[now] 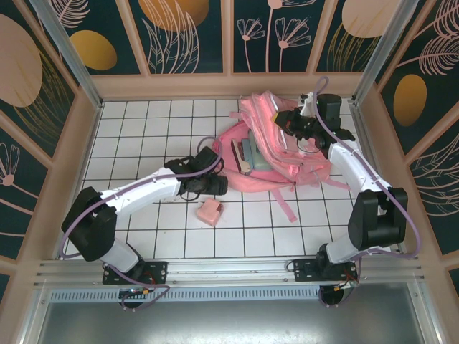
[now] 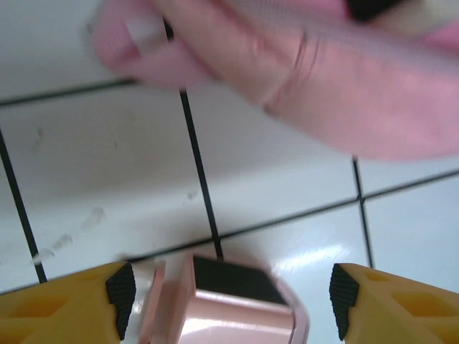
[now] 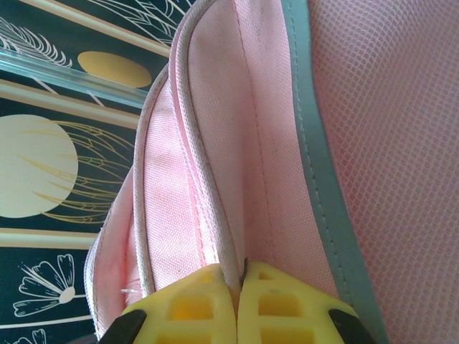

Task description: Pack the student bag

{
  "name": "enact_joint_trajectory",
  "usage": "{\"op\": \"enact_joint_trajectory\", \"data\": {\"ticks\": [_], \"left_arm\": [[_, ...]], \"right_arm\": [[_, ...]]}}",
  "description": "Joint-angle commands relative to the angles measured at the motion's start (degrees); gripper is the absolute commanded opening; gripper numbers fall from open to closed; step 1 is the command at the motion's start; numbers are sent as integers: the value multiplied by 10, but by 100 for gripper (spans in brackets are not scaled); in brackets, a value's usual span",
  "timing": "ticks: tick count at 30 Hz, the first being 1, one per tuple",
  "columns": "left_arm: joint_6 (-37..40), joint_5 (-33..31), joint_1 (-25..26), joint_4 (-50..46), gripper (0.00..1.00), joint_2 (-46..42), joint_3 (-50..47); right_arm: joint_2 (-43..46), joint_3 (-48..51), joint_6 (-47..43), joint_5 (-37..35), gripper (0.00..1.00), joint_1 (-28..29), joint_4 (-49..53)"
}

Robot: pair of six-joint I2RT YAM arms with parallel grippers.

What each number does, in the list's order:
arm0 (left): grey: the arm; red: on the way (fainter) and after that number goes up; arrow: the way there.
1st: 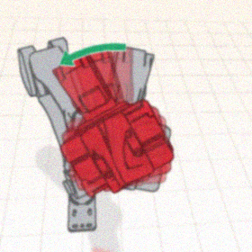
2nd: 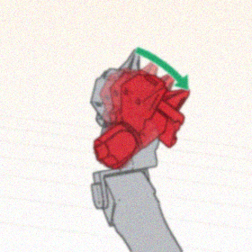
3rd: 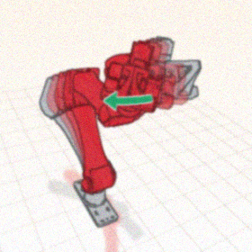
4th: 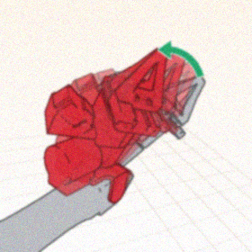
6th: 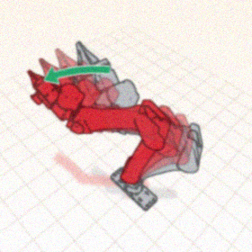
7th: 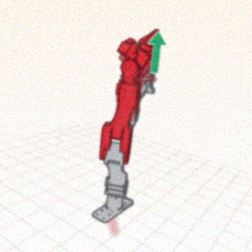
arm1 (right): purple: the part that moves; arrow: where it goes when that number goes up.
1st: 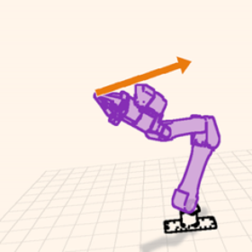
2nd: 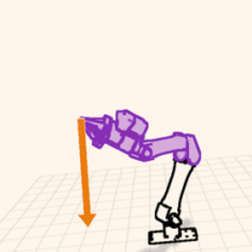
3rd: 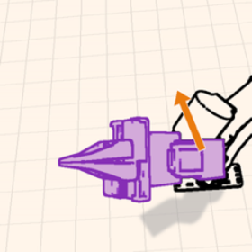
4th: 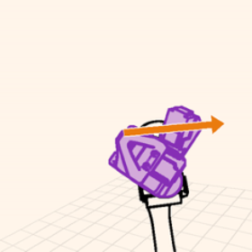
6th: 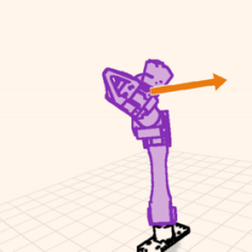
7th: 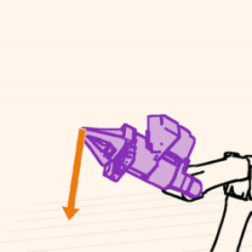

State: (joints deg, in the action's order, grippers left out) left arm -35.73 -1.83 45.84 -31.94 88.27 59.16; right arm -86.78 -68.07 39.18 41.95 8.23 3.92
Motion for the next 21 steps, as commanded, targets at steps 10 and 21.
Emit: {"op": "enact_joint_trajectory", "data": {"ticks": [10, 21], "left_arm": [[72, 2, 42, -36, 78, 19, -53], [73, -3, 55, -31, 70, 27, -66]], "right_arm": [[1, 4, 1, 34, 0, 6, -58], [-1, 5, -1, 29, 0, 7, -55]]}}
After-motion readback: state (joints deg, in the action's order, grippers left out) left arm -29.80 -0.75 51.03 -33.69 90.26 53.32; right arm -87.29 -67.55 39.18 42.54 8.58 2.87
